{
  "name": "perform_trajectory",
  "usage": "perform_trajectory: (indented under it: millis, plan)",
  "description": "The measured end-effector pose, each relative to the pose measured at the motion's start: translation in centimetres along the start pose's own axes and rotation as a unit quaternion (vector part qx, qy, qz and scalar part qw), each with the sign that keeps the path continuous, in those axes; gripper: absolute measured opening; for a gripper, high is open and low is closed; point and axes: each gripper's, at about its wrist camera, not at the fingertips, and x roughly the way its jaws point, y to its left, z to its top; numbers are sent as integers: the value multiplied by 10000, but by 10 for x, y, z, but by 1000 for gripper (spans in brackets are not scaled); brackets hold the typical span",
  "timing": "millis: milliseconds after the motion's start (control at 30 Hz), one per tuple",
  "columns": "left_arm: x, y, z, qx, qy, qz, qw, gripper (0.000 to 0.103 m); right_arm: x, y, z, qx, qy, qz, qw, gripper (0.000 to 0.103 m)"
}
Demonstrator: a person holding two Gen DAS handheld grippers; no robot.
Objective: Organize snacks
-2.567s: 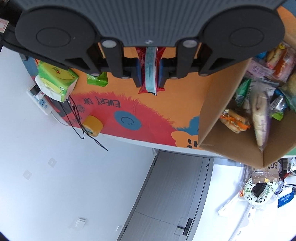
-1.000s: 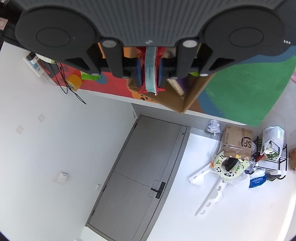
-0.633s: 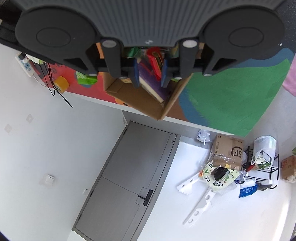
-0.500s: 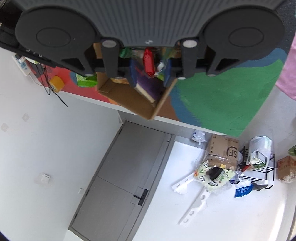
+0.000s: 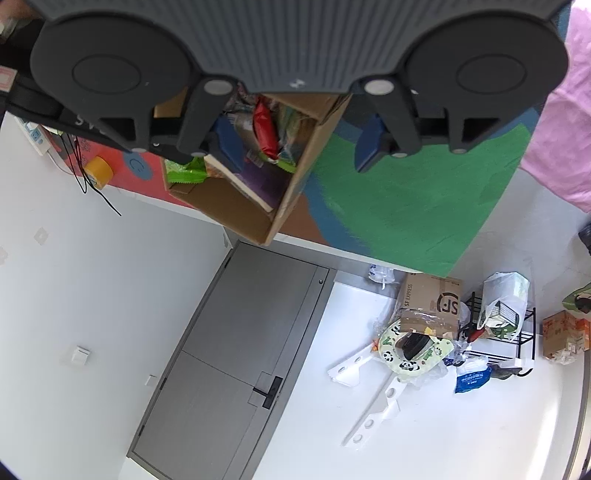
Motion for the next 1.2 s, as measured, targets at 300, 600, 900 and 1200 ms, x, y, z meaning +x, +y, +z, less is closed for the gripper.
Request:
perform_trajectory:
  millis: [300,600,900,1200]
  plan:
    - [-7,9,-2,-75,-39,5,10000,89,-5,6,-8,-185,76,-114,9997,62]
    - [-12,-6,-9,83,-74,-126,9999,96,-46,-22,-10,-183,-185,-539,9982,87]
    - [-22,-39,-21,455,-110,-110,9988,97,-93,-52,-15,-115,-497,-862,9950,103]
    - [-49,-69,-31,752,-194,-222,9967,99,-131,-65,-23,-132,-603,-1162,9913,103]
